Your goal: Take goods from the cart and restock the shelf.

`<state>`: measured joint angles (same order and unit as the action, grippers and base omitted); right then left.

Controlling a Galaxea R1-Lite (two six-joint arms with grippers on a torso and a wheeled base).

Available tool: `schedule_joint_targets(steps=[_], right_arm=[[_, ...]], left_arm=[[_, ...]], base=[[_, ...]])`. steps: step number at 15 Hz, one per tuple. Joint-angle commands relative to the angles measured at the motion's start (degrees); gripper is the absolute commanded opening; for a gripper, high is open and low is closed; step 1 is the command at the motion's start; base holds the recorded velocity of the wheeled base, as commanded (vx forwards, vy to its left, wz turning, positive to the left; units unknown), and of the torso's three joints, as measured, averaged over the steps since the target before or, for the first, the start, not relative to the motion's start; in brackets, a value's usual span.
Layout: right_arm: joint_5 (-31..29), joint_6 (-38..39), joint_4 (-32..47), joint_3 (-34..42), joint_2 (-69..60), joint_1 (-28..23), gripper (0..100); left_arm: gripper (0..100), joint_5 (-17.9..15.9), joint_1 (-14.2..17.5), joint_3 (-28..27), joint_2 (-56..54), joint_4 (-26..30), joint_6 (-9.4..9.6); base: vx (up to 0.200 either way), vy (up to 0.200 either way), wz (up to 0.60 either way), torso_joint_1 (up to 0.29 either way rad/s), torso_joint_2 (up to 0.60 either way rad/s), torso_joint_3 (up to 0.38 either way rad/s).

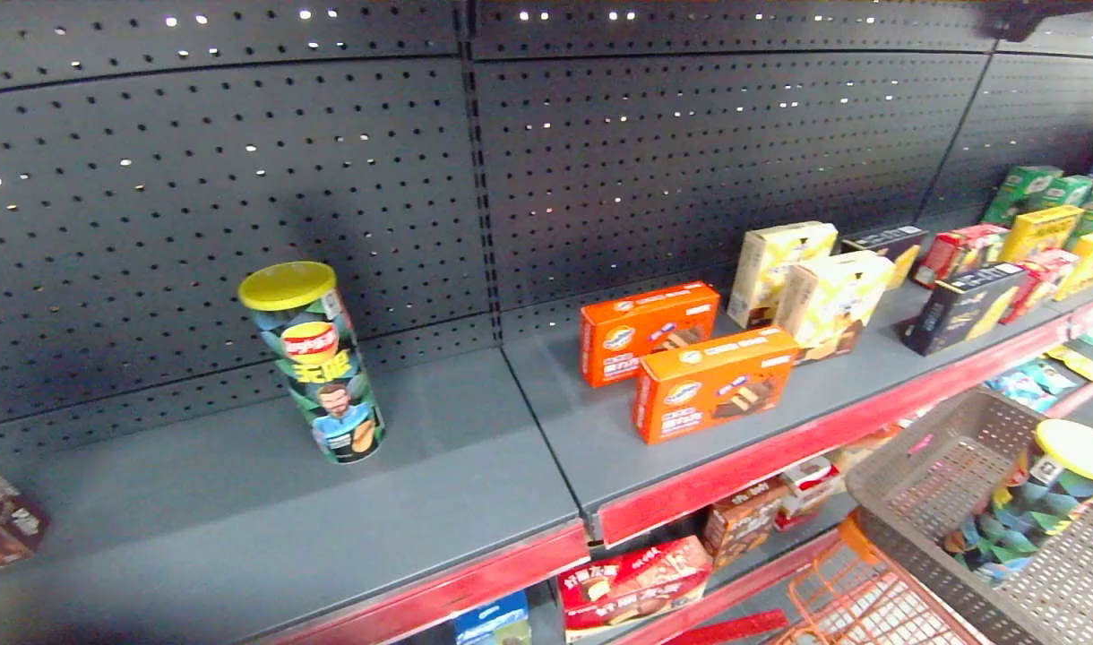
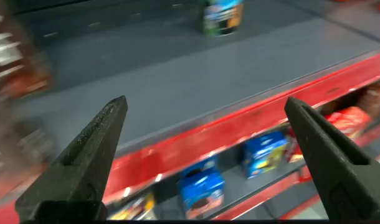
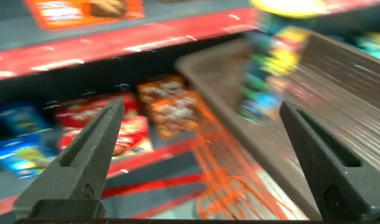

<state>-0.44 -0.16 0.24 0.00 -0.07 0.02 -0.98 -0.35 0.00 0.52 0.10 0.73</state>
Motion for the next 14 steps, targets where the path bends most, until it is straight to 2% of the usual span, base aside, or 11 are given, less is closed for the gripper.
schedule_joint_targets(steps=[1,11,14], right_arm=[[0.0,-0.02,0.02,0.0,0.07,0.06,100],[0.09,-0.19,0.02,0.0,0.07,0.06,100],[0.09,-0.02,0.02,0.0,0.07,0.06,100]], left_arm=[[100,0.01,0.0,0.0,0.09,-0.01,-0.03],[100,0.01,0.0,0.0,0.09,-0.01,0.06],[100,0.01,0.0,0.0,0.09,-0.01,-0.03]], base=[[0.0,0.0,-0.6,0.002,0.0,-0.002],[0.0,0.0,-0.6,0.003,0.0,0.004],[0.0,0.0,0.0,0.0,0.0,0.0]])
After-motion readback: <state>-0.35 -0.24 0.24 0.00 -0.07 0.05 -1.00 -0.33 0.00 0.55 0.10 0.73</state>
